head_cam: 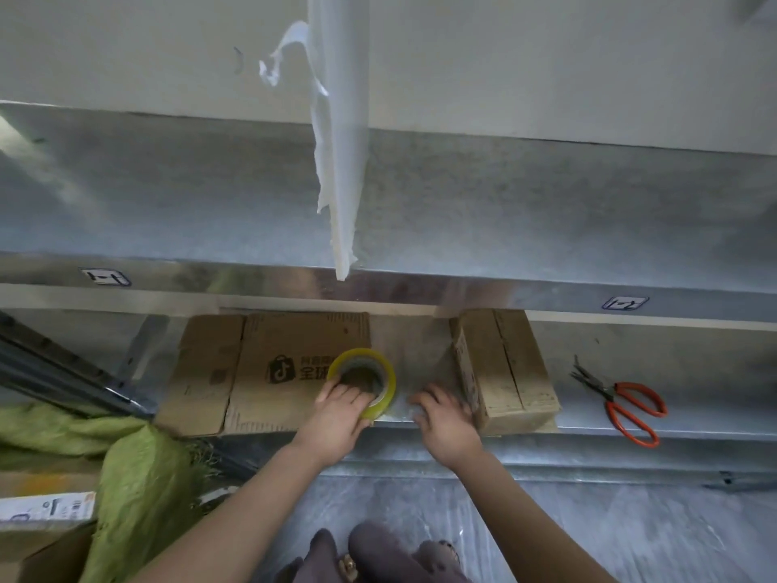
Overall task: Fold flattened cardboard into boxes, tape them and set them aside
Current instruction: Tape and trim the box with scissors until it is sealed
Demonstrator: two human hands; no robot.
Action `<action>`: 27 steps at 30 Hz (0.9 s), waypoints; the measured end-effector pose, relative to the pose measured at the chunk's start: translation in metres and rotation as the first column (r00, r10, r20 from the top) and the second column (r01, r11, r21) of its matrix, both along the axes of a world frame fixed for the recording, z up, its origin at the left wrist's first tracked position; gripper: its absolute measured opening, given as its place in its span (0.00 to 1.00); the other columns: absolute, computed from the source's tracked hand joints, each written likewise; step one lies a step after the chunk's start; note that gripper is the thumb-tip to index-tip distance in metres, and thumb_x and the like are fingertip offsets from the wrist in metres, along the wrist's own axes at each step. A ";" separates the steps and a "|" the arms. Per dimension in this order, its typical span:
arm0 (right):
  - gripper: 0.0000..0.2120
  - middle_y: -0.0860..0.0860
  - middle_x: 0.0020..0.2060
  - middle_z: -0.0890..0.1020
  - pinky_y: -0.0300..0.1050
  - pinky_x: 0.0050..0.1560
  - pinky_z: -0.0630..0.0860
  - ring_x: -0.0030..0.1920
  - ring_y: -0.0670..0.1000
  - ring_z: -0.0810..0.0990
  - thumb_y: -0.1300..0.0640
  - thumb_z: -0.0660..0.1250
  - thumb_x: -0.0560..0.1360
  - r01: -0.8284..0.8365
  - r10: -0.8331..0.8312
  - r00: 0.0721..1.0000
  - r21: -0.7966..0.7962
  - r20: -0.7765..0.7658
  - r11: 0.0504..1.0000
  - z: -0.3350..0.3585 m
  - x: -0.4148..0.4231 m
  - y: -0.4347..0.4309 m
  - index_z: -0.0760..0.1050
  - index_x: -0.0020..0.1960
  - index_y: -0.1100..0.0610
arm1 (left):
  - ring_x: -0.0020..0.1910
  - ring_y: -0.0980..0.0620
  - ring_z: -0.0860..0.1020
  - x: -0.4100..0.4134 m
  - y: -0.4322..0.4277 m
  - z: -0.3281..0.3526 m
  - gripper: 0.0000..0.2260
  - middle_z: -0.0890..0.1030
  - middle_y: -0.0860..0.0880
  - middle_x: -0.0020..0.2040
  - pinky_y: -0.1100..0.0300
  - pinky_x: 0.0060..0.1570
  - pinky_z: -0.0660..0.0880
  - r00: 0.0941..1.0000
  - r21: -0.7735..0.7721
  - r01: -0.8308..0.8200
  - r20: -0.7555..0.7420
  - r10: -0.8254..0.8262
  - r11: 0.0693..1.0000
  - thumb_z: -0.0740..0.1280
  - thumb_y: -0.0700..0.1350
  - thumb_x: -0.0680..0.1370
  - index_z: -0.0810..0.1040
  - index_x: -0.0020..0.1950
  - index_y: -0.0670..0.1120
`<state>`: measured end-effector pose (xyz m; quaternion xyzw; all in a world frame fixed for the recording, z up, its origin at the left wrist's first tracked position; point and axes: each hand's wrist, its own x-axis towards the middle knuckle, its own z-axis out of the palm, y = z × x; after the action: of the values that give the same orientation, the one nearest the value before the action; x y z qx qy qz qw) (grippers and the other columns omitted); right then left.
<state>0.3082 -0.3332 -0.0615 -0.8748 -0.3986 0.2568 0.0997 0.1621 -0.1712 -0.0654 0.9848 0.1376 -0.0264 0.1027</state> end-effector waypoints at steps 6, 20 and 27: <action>0.09 0.48 0.58 0.72 0.46 0.54 0.63 0.60 0.52 0.69 0.52 0.58 0.81 0.007 -0.006 0.997 -0.006 0.083 1.000 0.004 0.004 0.008 0.74 0.57 0.49 | 0.61 0.48 0.73 0.001 -0.002 0.008 0.16 0.78 0.50 0.58 0.57 0.68 0.44 0.999 -0.039 -0.036 -0.019 0.035 0.999 0.64 0.49 0.78 0.74 0.66 0.49; 0.03 0.44 0.35 0.77 0.43 0.42 0.73 0.39 0.48 0.77 0.58 0.64 0.74 0.140 -0.136 0.990 0.310 -0.036 0.940 0.052 -0.021 -0.007 0.73 0.47 0.52 | 0.73 0.49 0.60 -0.010 0.008 0.071 0.22 0.66 0.49 0.73 0.57 0.72 0.51 0.997 -0.256 -0.070 -0.027 0.066 0.964 0.60 0.48 0.82 0.61 0.76 0.50; 0.09 0.44 0.38 0.78 0.35 0.39 0.70 0.38 0.41 0.76 0.53 0.73 0.71 0.245 -0.246 0.968 0.437 -0.056 0.865 0.080 -0.015 -0.045 0.73 0.39 0.45 | 0.68 0.51 0.66 -0.010 -0.014 0.100 0.26 0.71 0.51 0.69 0.63 0.66 0.54 0.997 -0.297 0.066 0.065 -0.049 0.953 0.55 0.59 0.77 0.65 0.73 0.52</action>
<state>0.2930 -0.3780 0.0182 -0.8732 -0.3319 0.1444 0.3264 0.1523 -0.1848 0.0346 0.9619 0.1003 -0.0220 0.2535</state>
